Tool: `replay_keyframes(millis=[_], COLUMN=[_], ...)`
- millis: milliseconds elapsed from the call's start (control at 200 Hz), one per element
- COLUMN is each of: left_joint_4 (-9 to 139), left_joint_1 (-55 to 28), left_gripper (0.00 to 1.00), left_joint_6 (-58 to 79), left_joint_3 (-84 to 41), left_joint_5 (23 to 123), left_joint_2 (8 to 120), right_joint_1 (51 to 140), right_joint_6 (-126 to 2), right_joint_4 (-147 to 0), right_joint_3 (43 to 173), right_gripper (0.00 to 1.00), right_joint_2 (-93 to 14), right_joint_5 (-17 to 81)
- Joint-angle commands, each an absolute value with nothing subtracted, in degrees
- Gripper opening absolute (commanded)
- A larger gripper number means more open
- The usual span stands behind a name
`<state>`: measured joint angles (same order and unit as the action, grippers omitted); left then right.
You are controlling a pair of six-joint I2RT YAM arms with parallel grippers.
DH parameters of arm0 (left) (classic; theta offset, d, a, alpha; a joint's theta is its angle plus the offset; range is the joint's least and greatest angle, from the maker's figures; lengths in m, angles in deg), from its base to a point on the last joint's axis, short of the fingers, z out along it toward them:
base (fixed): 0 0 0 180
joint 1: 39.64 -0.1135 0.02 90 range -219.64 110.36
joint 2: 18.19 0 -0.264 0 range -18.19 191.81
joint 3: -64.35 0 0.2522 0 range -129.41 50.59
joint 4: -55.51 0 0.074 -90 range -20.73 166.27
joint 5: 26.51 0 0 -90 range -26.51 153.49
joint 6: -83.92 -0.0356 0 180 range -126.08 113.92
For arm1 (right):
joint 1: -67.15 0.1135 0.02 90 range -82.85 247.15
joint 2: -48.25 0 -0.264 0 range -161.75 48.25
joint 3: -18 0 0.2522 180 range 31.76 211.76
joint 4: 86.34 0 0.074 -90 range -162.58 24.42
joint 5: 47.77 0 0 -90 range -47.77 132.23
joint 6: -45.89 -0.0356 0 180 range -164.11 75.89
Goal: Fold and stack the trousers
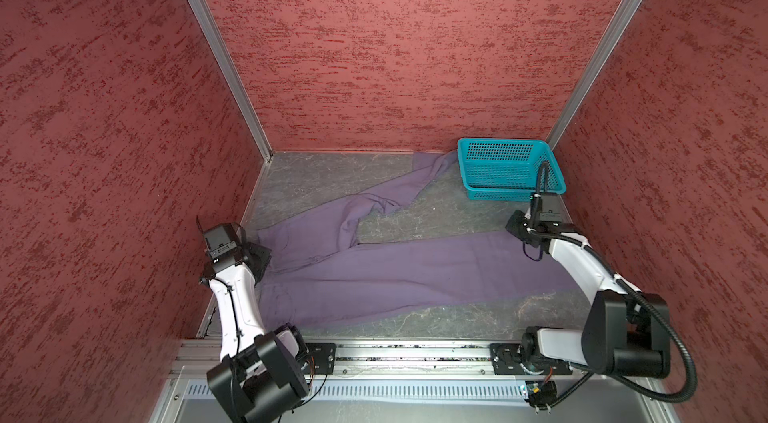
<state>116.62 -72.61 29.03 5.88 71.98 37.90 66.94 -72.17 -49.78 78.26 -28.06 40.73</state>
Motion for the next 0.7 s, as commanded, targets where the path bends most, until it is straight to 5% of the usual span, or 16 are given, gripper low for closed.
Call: replay_keyframes(millis=[0, 105, 286, 696], left_joint_4=[120.52, 118.87, 112.95, 104.67], left_joint_1=[-66.31, -57.04, -44.65, -31.76], left_gripper=[0.37, 0.45, 0.44, 0.46], left_joint_6=[31.23, 33.51, 39.57, 44.34], left_joint_3=[3.81, 3.21, 3.75, -4.55], left_joint_5=[68.62, 66.59, 67.16, 63.05], left_joint_2=[36.39, 38.61, 47.9, 66.11], right_joint_1=[73.2, 77.95, 83.75, 84.79], right_joint_6=[-70.05, -70.84, -71.29, -71.63], right_joint_4=[-56.62, -59.86, -62.27, -62.71], right_joint_3=[76.09, 74.8, 73.81, 69.67], right_gripper=[0.27, 0.27, 0.26, 0.26], right_joint_2=[-30.89, -34.64, -38.53, -35.34], right_joint_5=[43.7, 42.93, 43.25, 44.41])
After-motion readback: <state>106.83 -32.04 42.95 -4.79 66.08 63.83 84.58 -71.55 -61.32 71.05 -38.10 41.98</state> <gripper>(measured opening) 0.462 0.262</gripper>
